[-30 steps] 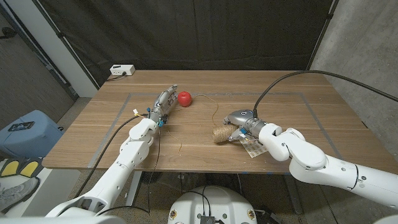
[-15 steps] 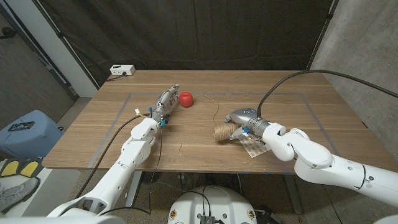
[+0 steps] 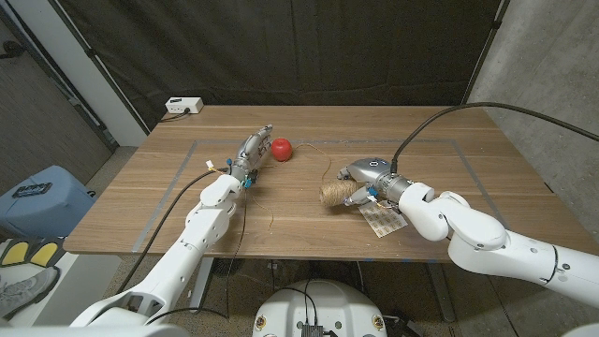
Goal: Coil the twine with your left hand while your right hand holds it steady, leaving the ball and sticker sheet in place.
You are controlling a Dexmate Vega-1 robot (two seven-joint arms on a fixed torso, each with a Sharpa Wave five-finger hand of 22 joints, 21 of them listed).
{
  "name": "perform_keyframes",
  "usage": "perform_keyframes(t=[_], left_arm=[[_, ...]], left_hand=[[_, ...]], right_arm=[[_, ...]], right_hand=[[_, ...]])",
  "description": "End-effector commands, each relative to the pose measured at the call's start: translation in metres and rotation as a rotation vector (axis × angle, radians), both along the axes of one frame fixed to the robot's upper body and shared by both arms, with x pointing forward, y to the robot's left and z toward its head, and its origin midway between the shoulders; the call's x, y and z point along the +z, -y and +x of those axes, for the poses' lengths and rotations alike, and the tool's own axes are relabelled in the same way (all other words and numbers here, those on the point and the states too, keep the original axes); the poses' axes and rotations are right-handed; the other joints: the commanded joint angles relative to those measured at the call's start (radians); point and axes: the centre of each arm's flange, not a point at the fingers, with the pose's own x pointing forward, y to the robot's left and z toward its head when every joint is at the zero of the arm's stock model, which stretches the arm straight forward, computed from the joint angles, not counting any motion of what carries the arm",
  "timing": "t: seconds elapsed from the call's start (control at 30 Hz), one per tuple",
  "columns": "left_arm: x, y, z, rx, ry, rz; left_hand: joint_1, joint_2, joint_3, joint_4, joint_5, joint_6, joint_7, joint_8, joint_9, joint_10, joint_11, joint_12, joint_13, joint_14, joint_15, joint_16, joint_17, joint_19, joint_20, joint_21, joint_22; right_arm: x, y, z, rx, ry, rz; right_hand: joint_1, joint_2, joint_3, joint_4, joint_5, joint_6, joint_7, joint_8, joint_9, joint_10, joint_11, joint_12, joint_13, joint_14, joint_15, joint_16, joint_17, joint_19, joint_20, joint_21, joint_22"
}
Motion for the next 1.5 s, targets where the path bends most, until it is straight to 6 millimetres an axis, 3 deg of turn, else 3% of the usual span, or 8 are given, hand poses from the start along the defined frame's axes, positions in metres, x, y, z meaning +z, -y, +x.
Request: perform_keyframes(t=[0.03,0.67,0.77,0.83,1.17,1.5], left_arm=[[0.007,0.005,0.002,0.002,0.009,0.005],[0.025,0.015,-0.002,0.018,0.038,0.023],[0.03,0.018,-0.004,0.035,0.034,0.013],[0.033,0.02,-0.004,0.049,0.038,0.033],[0.046,0.028,-0.004,0.053,0.07,0.08],[0.062,0.036,-0.004,0.0,0.105,0.099]], left_hand=[[0.013,0.001,-0.003,0.004,0.004,0.012,-0.003,0.006,0.003,0.007,-0.001,0.006,0.004,0.007,0.005,0.004,0.002,0.005,0.0,-0.003,0.003],[0.03,-0.019,0.0,-0.023,0.007,0.028,-0.012,0.009,0.002,0.029,-0.007,0.012,0.003,0.013,-0.002,0.003,0.0,0.011,-0.002,-0.002,0.002],[0.075,-0.029,0.021,-0.059,0.017,0.05,-0.018,0.013,0.001,0.102,-0.02,0.036,0.007,0.057,0.001,0.013,0.0,0.021,0.008,-0.002,0.0],[0.106,-0.035,0.035,-0.068,0.026,0.073,-0.023,0.018,0.001,0.13,-0.028,0.045,0.011,0.088,-0.003,0.017,0.0,0.036,0.012,0.001,-0.001],[0.174,-0.065,0.054,-0.074,0.044,0.166,-0.03,0.038,0.002,0.185,-0.041,0.063,0.026,0.141,-0.011,0.018,0.0,0.061,0.019,0.001,-0.001],[0.207,-0.086,0.06,-0.08,0.043,0.171,-0.037,0.036,0.003,0.184,-0.05,0.06,0.029,0.146,-0.012,0.015,0.001,0.065,0.019,-0.001,-0.002]], right_arm=[[0.009,0.003,-0.002,0.014,0.021,0.011],[0.024,0.013,0.003,0.022,0.021,0.049],[0.027,0.015,0.003,0.016,0.018,0.052],[0.028,0.016,0.003,0.021,0.016,0.053],[0.039,0.023,0.004,0.033,0.024,0.072],[0.048,0.022,-0.004,0.053,0.03,0.101]], right_hand=[[0.013,0.025,0.003,0.008,0.005,0.066,-0.055,0.009,0.001,0.105,-0.096,0.006,0.005,0.011,-0.139,0.005,0.005,0.012,0.003,-0.002,0.003],[0.012,0.028,-0.003,0.01,0.003,0.072,-0.05,0.008,0.0,0.114,-0.087,0.008,0.003,0.018,-0.141,0.007,0.014,0.012,0.002,-0.004,0.003],[0.012,0.03,-0.004,0.01,0.002,0.074,-0.049,0.009,0.0,0.118,-0.086,0.009,0.003,0.019,-0.142,0.008,0.015,0.012,0.002,-0.005,0.003],[0.013,0.031,-0.006,0.011,0.002,0.077,-0.045,0.009,0.0,0.119,-0.086,0.01,0.003,0.021,-0.141,0.01,0.017,0.011,0.002,-0.005,0.003],[0.012,0.031,-0.008,0.011,0.001,0.082,-0.044,0.01,0.0,0.127,-0.085,0.011,0.001,0.028,-0.14,0.01,0.019,0.012,0.001,-0.005,0.003],[0.013,0.033,-0.01,0.011,0.0,0.087,-0.043,0.009,0.0,0.128,-0.081,0.012,0.002,0.03,-0.139,0.009,0.022,0.011,0.003,-0.006,0.003]])
